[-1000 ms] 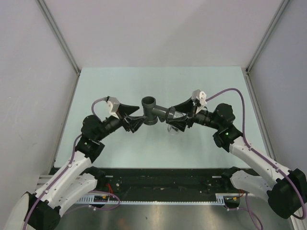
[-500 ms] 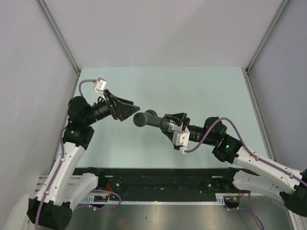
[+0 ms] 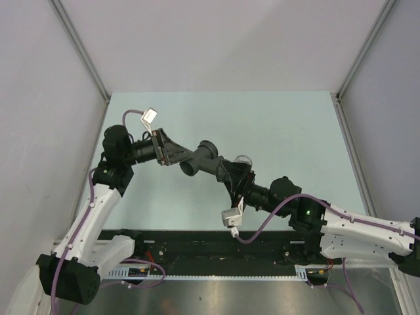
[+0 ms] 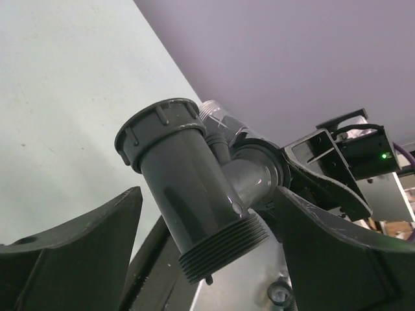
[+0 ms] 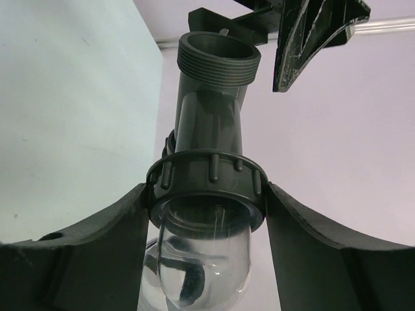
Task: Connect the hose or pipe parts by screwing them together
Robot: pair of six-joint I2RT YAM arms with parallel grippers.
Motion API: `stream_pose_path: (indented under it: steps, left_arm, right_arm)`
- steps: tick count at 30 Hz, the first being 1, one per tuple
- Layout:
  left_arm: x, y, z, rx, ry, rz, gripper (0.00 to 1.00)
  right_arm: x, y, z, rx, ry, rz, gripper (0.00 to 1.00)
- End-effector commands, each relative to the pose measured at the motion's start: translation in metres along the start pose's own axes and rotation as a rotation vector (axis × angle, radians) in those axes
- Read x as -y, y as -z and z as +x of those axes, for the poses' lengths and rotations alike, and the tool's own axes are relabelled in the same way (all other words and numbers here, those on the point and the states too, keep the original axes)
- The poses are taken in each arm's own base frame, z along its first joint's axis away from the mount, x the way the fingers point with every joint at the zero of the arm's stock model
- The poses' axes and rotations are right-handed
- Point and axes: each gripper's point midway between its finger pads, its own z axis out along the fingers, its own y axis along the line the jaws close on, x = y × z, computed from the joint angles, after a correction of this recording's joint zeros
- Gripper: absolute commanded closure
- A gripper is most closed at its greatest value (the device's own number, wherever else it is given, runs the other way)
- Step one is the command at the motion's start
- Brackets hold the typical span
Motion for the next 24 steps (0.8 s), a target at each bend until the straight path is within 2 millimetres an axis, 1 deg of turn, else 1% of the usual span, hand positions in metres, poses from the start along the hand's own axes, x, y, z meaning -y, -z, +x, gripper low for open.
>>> stream_pose_path:
  steps: [1, 3, 6, 7, 8, 11, 13, 14, 15, 16, 17, 18, 19, 20, 21, 22, 23, 24]
  left_arm:
    - [0.01, 0.001, 0.008, -0.065, 0.074, 0.06, 0.14]
    - [0.007, -0.001, 0.012, -0.084, 0.111, 0.061, 0.14]
    - [0.003, -0.005, 0.017, -0.105, 0.182, 0.056, 0.14]
    - [0.003, -0.006, 0.017, -0.114, 0.19, 0.061, 0.14]
    - [0.001, -0.008, 0.019, -0.131, 0.219, 0.065, 0.14]
    - [-0.001, -0.011, 0.019, -0.157, 0.263, 0.075, 0.22]
    - [-0.002, -0.011, 0.02, -0.159, 0.27, 0.079, 0.3]
    - [0.005, -0.012, 0.013, -0.138, 0.246, 0.11, 0.33]
    - [0.013, -0.011, 0.014, -0.141, 0.24, 0.159, 0.39]
    - [0.011, -0.01, 0.019, -0.136, 0.269, 0.179, 0.43]
    - [0.02, -0.008, 0.013, -0.113, 0.256, 0.209, 0.49]
    - [0.021, -0.009, 0.012, -0.102, 0.236, 0.21, 0.63]
    - [0.021, -0.009, 0.012, -0.094, 0.217, 0.209, 0.69]
    - [0.019, -0.009, 0.012, -0.085, 0.198, 0.206, 0.76]
    - [0.018, -0.009, 0.012, -0.08, 0.192, 0.202, 0.89]
    - [0.015, -0.011, 0.01, -0.056, 0.173, 0.191, 0.94]
    - [0.015, -0.01, 0.009, -0.034, 0.079, 0.194, 0.99]
    - [0.014, -0.011, 0.007, -0.005, 0.028, 0.186, 0.99]
  right_arm:
    - [0.039, 0.006, -0.002, -0.047, 0.104, 0.118, 1.0]
    - [0.042, 0.005, -0.003, -0.047, 0.126, 0.138, 1.0]
    - [0.038, -0.001, -0.004, -0.041, 0.149, 0.158, 1.0]
    - [0.041, -0.002, -0.006, -0.033, 0.143, 0.178, 1.0]
    - [0.036, -0.005, -0.008, -0.022, 0.144, 0.17, 1.0]
    - [0.033, -0.009, -0.01, -0.011, 0.139, 0.173, 1.0]
    - [0.027, -0.012, -0.012, -0.001, 0.136, 0.156, 1.0]
    - [0.025, -0.013, -0.013, 0.006, 0.132, 0.15, 1.0]
    - [0.022, -0.014, -0.013, 0.008, 0.123, 0.146, 1.0]
    - [0.022, -0.015, -0.013, 0.01, 0.11, 0.153, 1.0]
    - [0.02, -0.015, -0.012, 0.009, 0.083, 0.156, 1.0]
    - [0.018, -0.016, -0.011, 0.009, 0.067, 0.155, 1.0]
    - [0.02, -0.016, -0.011, 0.009, 0.044, 0.169, 1.0]
    - [0.02, -0.017, -0.012, 0.027, -0.028, 0.174, 1.0]
    - [0.018, -0.018, -0.011, 0.036, -0.077, 0.173, 1.0]
    - [0.014, -0.02, 0.001, 0.012, -0.137, 0.143, 1.0]
    - [0.006, -0.024, -0.001, 0.043, -0.188, 0.11, 1.0]
    - [-0.004, -0.027, 0.0, 0.059, -0.308, 0.087, 1.0]
